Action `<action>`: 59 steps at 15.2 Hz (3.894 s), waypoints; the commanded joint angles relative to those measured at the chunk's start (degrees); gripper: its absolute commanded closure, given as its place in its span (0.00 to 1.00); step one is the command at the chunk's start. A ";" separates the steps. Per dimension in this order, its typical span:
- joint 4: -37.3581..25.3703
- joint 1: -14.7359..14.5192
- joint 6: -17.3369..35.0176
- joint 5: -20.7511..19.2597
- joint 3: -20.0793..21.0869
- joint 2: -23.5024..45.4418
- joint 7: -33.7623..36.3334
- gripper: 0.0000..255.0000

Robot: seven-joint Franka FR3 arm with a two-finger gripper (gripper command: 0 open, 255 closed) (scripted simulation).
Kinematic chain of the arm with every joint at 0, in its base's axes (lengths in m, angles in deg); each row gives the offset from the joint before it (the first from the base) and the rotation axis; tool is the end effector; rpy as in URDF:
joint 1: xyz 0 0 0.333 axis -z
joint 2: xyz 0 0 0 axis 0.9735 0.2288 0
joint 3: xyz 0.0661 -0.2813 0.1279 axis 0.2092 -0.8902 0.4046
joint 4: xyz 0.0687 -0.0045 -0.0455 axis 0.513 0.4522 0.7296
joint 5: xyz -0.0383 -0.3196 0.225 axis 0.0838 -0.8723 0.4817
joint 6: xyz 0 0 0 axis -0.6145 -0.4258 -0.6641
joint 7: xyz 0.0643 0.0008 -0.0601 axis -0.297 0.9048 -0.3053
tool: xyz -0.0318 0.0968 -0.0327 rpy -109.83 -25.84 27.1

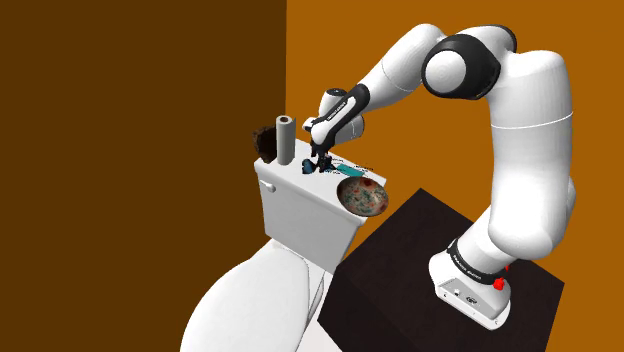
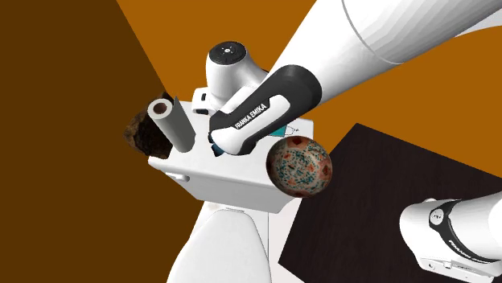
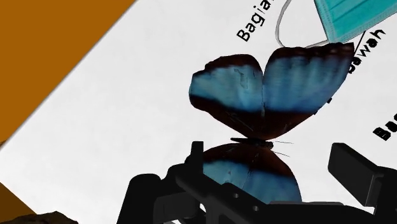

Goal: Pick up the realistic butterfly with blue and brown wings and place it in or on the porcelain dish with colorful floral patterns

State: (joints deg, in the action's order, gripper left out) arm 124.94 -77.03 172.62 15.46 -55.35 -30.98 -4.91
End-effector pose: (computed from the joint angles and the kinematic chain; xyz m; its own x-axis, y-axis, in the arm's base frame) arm 0.6008 -0.0283 0.1468 0.3599 0.9309 0.0623 0.9284 -0.3640 0.0751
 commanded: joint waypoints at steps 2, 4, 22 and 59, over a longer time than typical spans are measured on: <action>-0.35 0.10 0.29 0.05 0.07 0.61 -0.10 0.00; -0.35 0.10 0.29 0.05 0.07 0.61 -0.10 0.00; 0.43 -0.19 -1.72 -0.29 -0.32 -2.18 0.25 1.00; 47.19 -1.25 -3.25 -6.54 -2.09 -50.70 4.70 1.00</action>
State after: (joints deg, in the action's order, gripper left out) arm 169.98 -78.47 169.70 9.35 -57.57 -79.21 -0.56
